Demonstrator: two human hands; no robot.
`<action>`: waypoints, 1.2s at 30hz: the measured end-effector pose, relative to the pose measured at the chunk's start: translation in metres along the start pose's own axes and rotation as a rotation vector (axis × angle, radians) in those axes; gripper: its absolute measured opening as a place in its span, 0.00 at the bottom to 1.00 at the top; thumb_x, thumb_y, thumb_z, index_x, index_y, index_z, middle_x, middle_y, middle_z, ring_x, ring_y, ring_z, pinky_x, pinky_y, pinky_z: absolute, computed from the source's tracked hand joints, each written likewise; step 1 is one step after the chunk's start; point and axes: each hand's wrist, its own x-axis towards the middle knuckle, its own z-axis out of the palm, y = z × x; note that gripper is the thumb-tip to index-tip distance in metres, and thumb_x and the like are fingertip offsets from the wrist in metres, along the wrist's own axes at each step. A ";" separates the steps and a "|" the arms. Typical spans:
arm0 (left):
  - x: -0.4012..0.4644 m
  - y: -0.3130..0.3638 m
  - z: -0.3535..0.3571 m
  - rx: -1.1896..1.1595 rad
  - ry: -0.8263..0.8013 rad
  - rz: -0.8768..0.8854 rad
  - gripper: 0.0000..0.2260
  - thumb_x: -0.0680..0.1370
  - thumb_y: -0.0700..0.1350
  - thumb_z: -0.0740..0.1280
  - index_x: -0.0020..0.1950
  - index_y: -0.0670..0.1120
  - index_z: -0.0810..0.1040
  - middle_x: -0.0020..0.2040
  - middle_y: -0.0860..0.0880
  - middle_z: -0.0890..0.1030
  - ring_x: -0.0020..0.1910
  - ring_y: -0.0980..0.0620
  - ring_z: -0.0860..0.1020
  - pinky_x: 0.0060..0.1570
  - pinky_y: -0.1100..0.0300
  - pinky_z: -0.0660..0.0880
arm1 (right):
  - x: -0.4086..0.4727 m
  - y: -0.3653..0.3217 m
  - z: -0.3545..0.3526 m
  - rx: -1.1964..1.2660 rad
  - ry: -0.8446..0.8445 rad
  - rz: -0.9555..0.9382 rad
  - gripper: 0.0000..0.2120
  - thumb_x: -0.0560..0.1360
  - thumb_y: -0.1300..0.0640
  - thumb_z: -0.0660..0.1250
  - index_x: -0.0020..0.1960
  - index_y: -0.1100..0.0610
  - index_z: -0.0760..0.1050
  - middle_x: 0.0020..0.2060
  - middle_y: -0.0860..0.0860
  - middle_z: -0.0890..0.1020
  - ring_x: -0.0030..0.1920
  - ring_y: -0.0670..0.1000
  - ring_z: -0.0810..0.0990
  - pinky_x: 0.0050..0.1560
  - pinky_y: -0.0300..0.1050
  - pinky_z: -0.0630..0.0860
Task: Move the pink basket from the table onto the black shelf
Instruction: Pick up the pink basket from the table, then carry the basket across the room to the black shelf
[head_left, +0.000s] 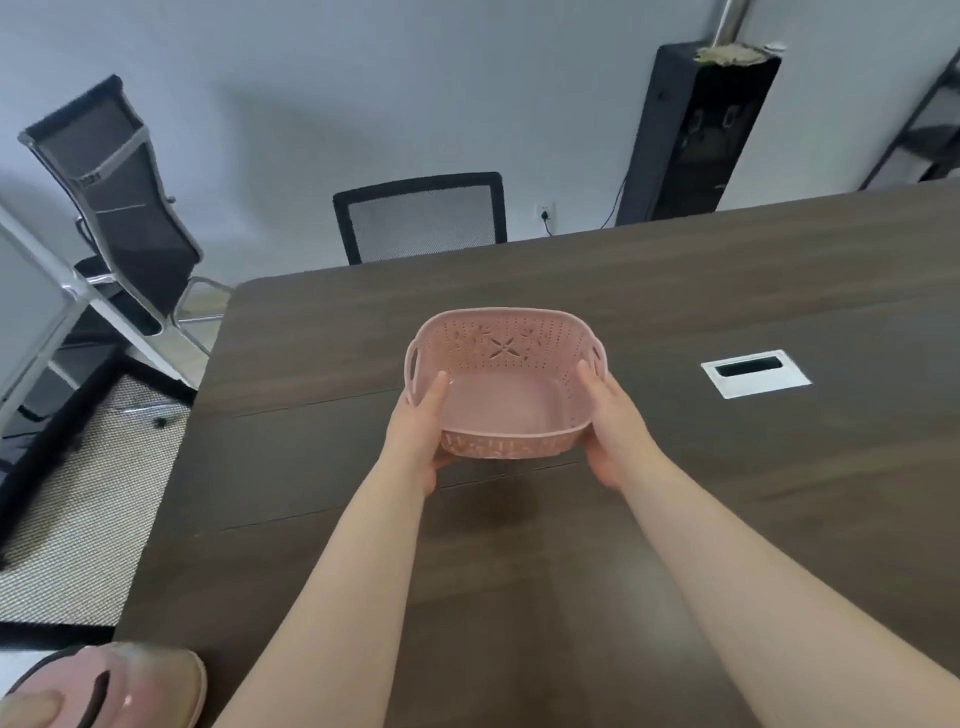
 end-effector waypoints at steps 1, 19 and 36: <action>-0.004 0.002 0.012 0.016 -0.023 0.008 0.17 0.79 0.56 0.63 0.68 0.57 0.73 0.60 0.50 0.81 0.56 0.46 0.81 0.51 0.46 0.81 | -0.007 -0.005 -0.011 0.012 0.028 -0.024 0.21 0.82 0.47 0.60 0.74 0.46 0.73 0.67 0.46 0.81 0.68 0.50 0.78 0.70 0.55 0.72; -0.194 -0.058 0.334 0.294 -0.775 0.124 0.24 0.76 0.55 0.66 0.71 0.54 0.73 0.64 0.52 0.80 0.64 0.47 0.77 0.66 0.44 0.71 | -0.264 -0.108 -0.304 0.101 0.788 -0.328 0.21 0.83 0.45 0.57 0.74 0.46 0.72 0.67 0.47 0.81 0.67 0.50 0.79 0.70 0.53 0.72; -0.498 -0.224 0.529 0.420 -1.095 0.066 0.18 0.78 0.52 0.65 0.68 0.53 0.74 0.61 0.50 0.81 0.58 0.46 0.80 0.61 0.48 0.76 | -0.555 -0.110 -0.549 0.190 1.194 -0.311 0.24 0.82 0.40 0.56 0.75 0.45 0.70 0.66 0.47 0.80 0.56 0.45 0.78 0.47 0.43 0.74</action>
